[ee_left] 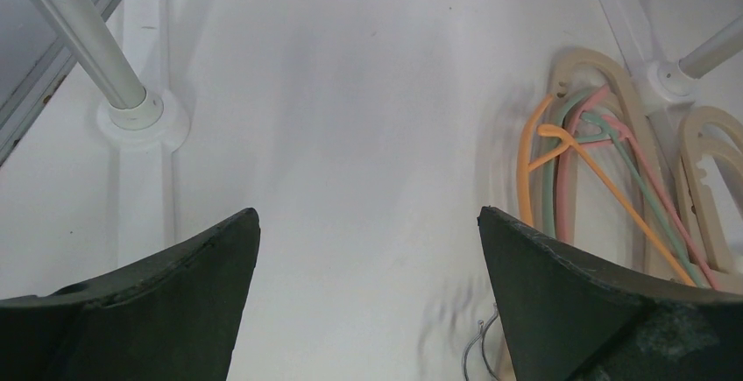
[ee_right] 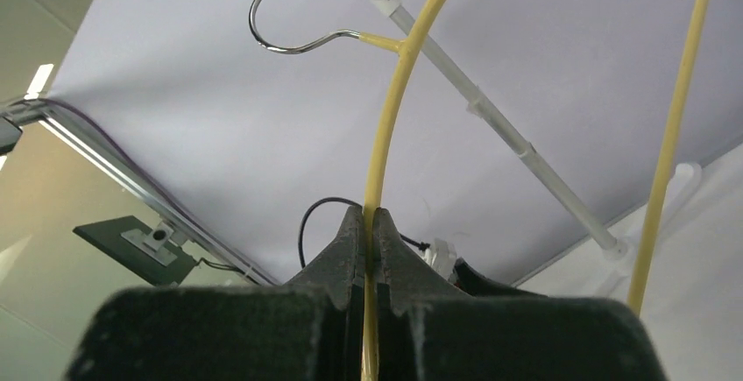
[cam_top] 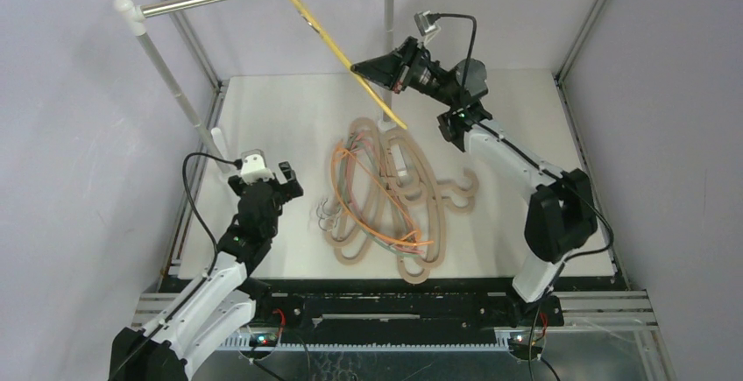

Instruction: Organize the hangers

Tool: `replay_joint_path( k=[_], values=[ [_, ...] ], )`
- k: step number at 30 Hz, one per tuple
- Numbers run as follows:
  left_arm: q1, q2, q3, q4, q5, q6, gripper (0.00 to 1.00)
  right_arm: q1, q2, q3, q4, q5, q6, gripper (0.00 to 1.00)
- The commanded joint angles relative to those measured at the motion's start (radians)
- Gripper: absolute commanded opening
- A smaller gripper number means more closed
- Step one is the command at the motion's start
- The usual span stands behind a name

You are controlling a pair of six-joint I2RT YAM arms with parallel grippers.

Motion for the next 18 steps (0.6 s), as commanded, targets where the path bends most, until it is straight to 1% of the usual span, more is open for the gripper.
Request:
replay_joint_path(
  k=[1, 11, 18],
  values=[
    [-0.004, 0.000, -0.004, 0.053, -0.021, 0.008, 1.00, -0.012, 0.081, 0.125, 0.126, 0.013, 0.096, 0.00],
    [-0.004, -0.015, -0.016, 0.056, -0.023, 0.015, 1.00, -0.024, 0.237, 0.338, 0.160, 0.052, 0.153, 0.00],
    [-0.005, -0.009, -0.016, 0.059, -0.032, 0.023, 0.99, -0.031, 0.266, 0.375, 0.157, 0.069, 0.154, 0.00]
  ],
)
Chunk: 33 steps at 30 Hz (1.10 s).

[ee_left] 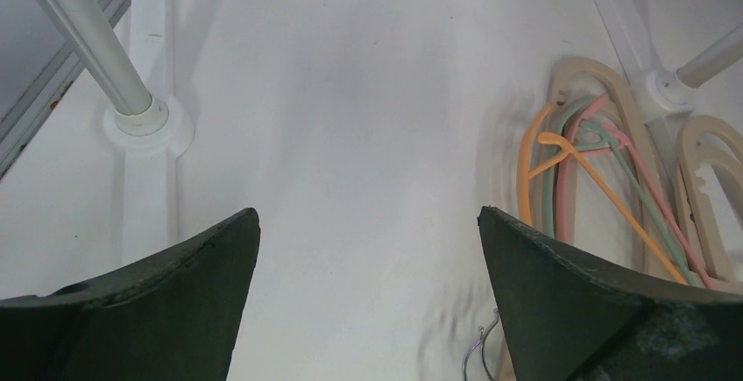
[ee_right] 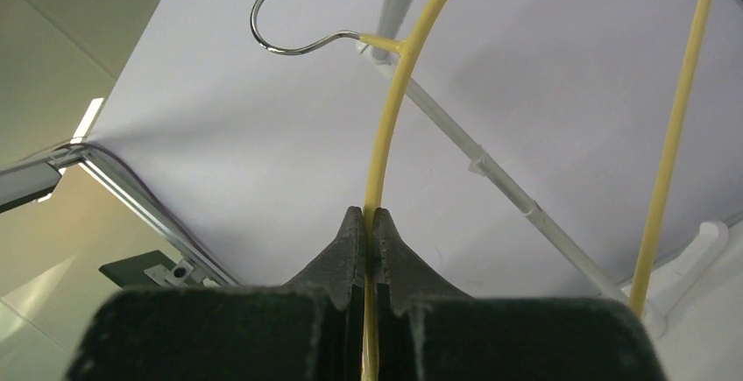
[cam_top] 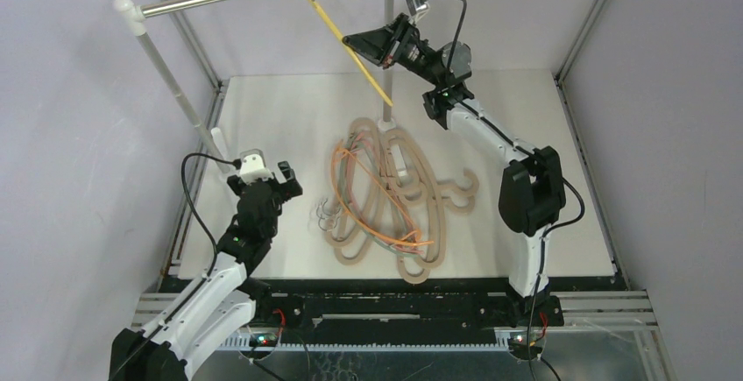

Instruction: Organize the hangers

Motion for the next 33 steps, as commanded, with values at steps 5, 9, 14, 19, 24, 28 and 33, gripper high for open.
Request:
replay_joint_path(
  k=[5, 9, 14, 19, 24, 28, 33],
  values=[
    [-0.005, -0.008, -0.017, 0.049, -0.023, 0.012, 0.99, -0.021, 0.039, 0.109, 0.060, 0.073, 0.019, 0.00],
    [-0.005, -0.013, -0.020, 0.053, -0.020, 0.011, 0.99, -0.021, 0.075, 0.153, 0.041, 0.097, 0.019, 0.00],
    [-0.004, -0.017, -0.021, 0.052, -0.016, 0.011, 0.99, -0.027, 0.107, 0.188, 0.040, 0.130, 0.015, 0.00],
    [-0.005, -0.016, -0.021, 0.054, -0.015, 0.013, 0.99, -0.037, 0.111, 0.168, 0.047, 0.156, 0.008, 0.00],
    [-0.005, -0.009, -0.021, 0.058, -0.011, 0.012, 0.99, -0.061, 0.099, 0.104, 0.114, 0.183, 0.036, 0.00],
    [-0.004, 0.000, -0.021, 0.064, -0.010, 0.013, 0.99, -0.084, 0.078, 0.055, 0.133, 0.189, 0.054, 0.00],
    [-0.005, 0.012, -0.020, 0.068, -0.010, 0.011, 1.00, -0.095, 0.041, -0.017, 0.124, 0.186, 0.032, 0.00]
  ],
)
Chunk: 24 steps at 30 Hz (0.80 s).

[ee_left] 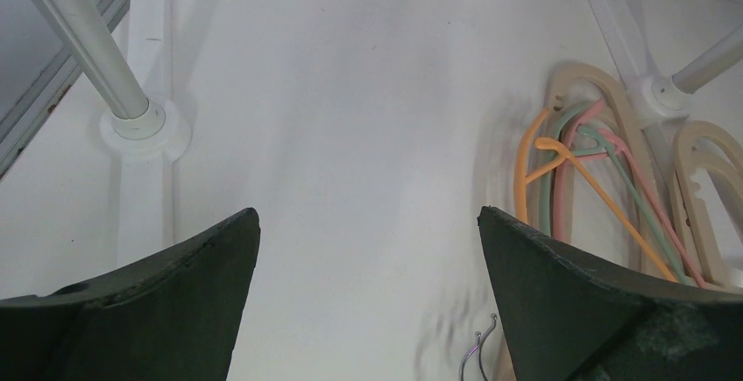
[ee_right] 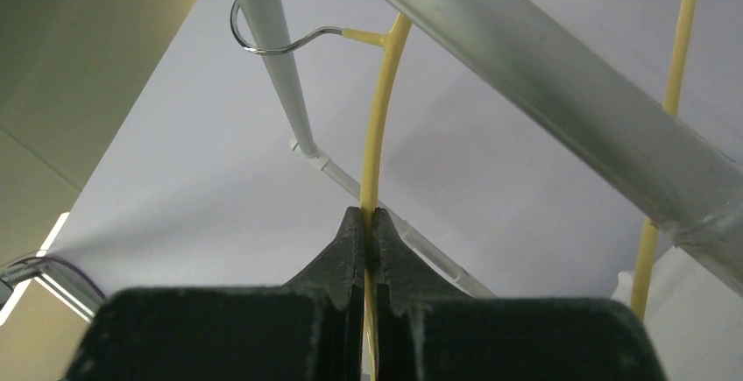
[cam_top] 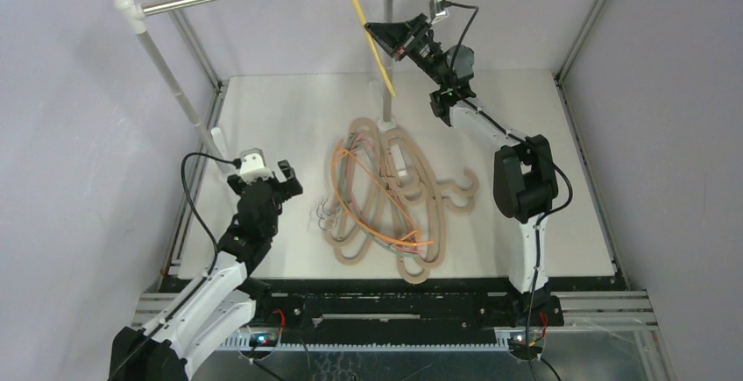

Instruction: Organize the hangers

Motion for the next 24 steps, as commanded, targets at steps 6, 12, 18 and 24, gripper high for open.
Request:
replay_joint_path(
  k=[6, 12, 18, 24],
  values=[
    [-0.004, 0.002, -0.019, 0.049, -0.011, 0.014, 0.99, -0.026, -0.138, -0.123, 0.036, 0.006, -0.041, 0.30],
    [-0.004, 0.005, -0.017, 0.047, -0.017, 0.020, 0.99, -0.048, -0.231, -0.226, 0.005, 0.008, -0.109, 0.64],
    [-0.004, 0.012, -0.012, 0.038, -0.024, 0.018, 0.99, -0.069, -0.389, -0.387, -0.068, 0.065, -0.244, 0.99],
    [-0.005, 0.009, -0.013, 0.033, -0.021, 0.019, 0.99, -0.081, -0.599, -0.513, -0.309, 0.194, -0.504, 1.00]
  ],
)
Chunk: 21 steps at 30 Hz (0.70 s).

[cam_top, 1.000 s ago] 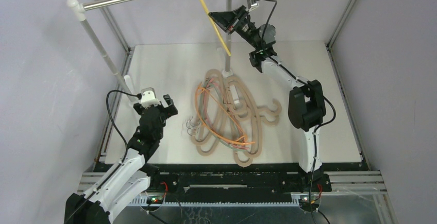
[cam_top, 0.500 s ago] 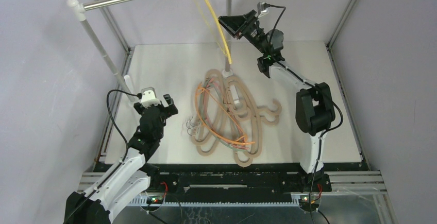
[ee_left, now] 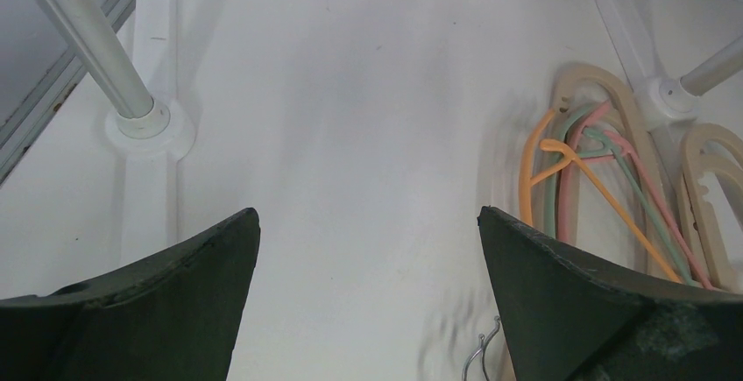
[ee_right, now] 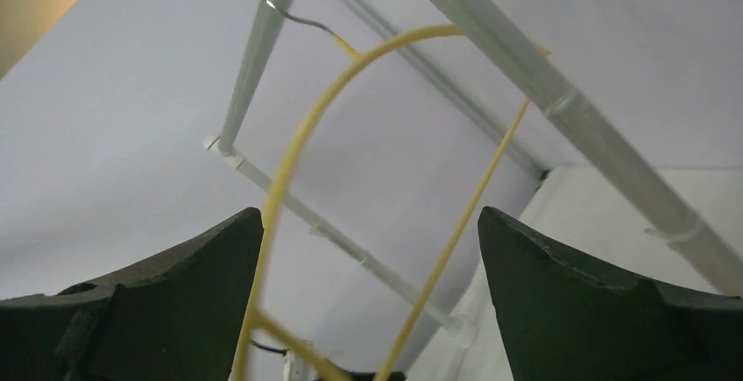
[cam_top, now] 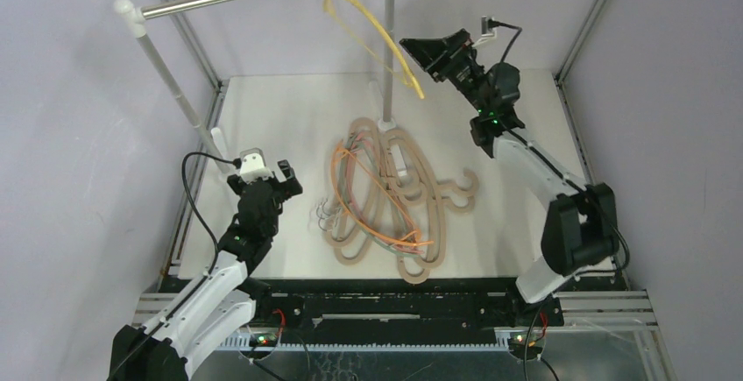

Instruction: Organize the hangers

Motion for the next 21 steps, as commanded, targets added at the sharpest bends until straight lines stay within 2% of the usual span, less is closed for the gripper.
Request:
replay_joint_path(
  k=[1, 6, 11, 14, 17, 21],
  values=[
    [-0.005, -0.006, -0.013, 0.024, -0.011, 0.017, 0.99, -0.008, -0.161, -0.039, -0.157, 0.134, -0.237, 1.00],
    [-0.004, -0.009, -0.016, 0.024, -0.005, 0.014, 1.00, 0.012, -0.321, -0.078, -0.370, 0.343, -0.456, 1.00],
    [-0.005, -0.005, -0.014, 0.025, -0.006, 0.014, 0.99, 0.074, -0.420, -0.072, -0.530, 0.379, -0.616, 0.98],
    [-0.005, -0.005, -0.010, 0.015, -0.015, 0.017, 0.99, 0.183, -0.496, -0.072, -0.653, 0.424, -0.726, 0.96],
    [-0.005, -0.008, -0.011, 0.011, -0.013, 0.014, 0.99, 0.346, -0.551, -0.079, -0.792, 0.530, -0.858, 0.94],
    [-0.005, -0.004, -0.008, 0.009, -0.018, 0.018, 0.99, 0.563, -0.608, -0.137, -0.900, 0.668, -0.906, 0.89]
  ],
)
